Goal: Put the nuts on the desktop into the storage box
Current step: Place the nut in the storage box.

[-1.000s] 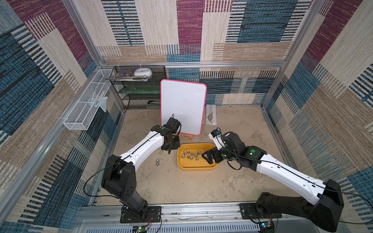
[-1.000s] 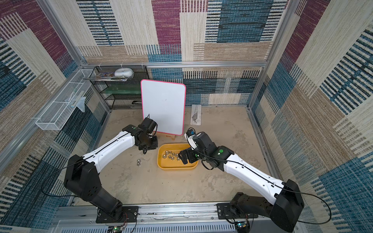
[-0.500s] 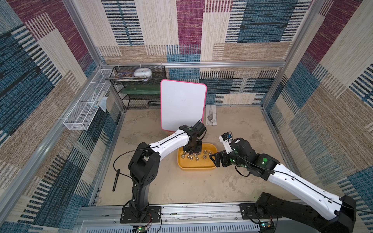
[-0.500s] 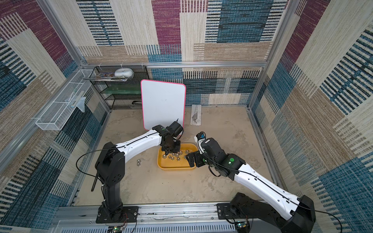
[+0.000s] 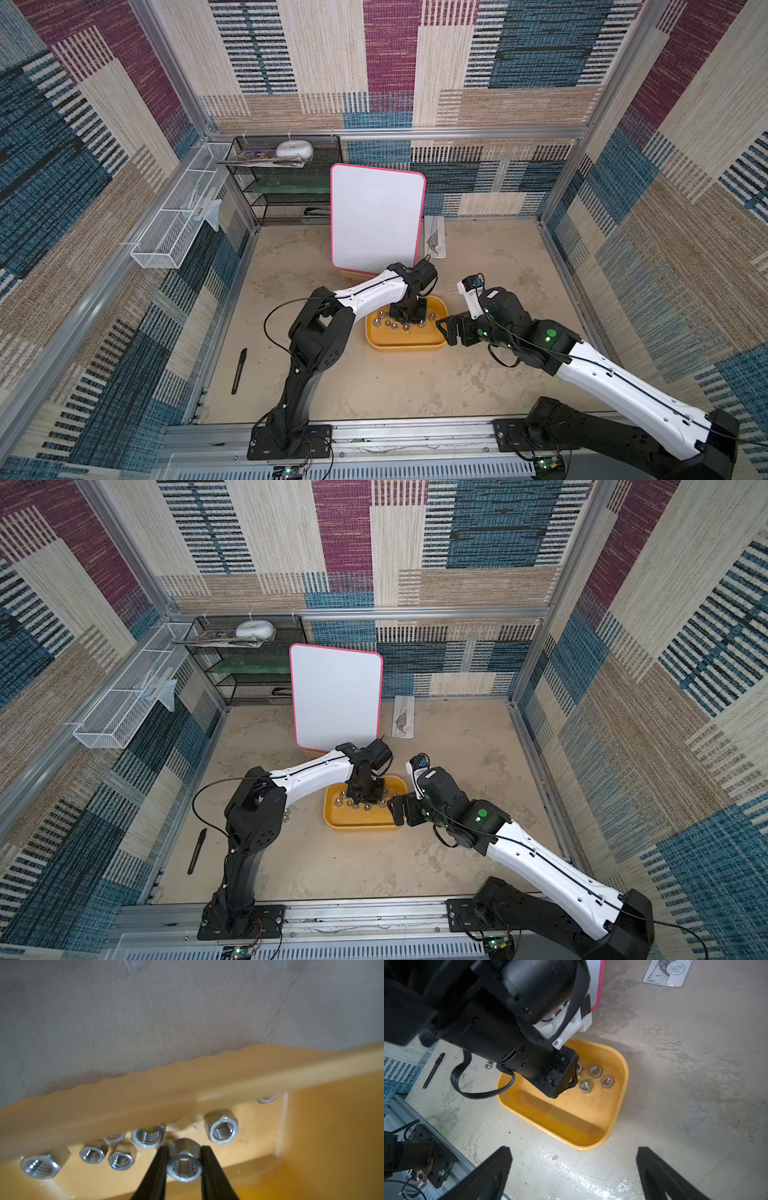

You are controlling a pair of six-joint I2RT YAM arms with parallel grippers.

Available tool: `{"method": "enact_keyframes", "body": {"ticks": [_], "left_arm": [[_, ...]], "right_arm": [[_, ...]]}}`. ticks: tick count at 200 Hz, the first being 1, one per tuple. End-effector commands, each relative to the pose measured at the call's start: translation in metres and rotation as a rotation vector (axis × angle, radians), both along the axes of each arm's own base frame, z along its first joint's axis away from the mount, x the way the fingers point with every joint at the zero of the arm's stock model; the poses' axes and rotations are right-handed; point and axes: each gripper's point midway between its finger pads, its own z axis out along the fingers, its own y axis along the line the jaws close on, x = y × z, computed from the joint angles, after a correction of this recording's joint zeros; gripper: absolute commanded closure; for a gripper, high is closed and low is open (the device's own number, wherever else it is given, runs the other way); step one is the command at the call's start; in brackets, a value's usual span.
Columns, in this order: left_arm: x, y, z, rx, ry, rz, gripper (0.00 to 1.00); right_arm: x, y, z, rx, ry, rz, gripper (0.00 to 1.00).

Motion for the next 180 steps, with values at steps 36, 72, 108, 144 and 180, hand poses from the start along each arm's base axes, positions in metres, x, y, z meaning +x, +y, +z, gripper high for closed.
{"method": "enact_keyframes", "body": {"ticks": [36, 72, 108, 144, 180], "left_arm": [[-0.005, 0.003, -0.01, 0.029, 0.027, -0.014, 0.74], [-0.002, 0.004, -0.011, 0.044, 0.018, -0.017, 0.74], [0.0, 0.002, -0.012, 0.044, 0.02, -0.02, 0.67], [0.001, 0.002, -0.006, 0.041, 0.01, -0.024, 0.57], [0.005, 0.004, 0.019, 0.027, -0.031, -0.024, 0.48]], "right_arm": [[0.003, 0.003, -0.002, -0.011, 0.0, 0.002, 0.01], [0.004, 0.003, -0.002, -0.012, 0.001, 0.001, 0.01], [0.003, 0.003, -0.004, -0.014, 0.005, 0.001, 0.01], [0.003, 0.002, -0.003, -0.014, 0.002, 0.002, 0.01], [0.004, 0.004, -0.003, -0.014, -0.001, 0.008, 0.01]]}}
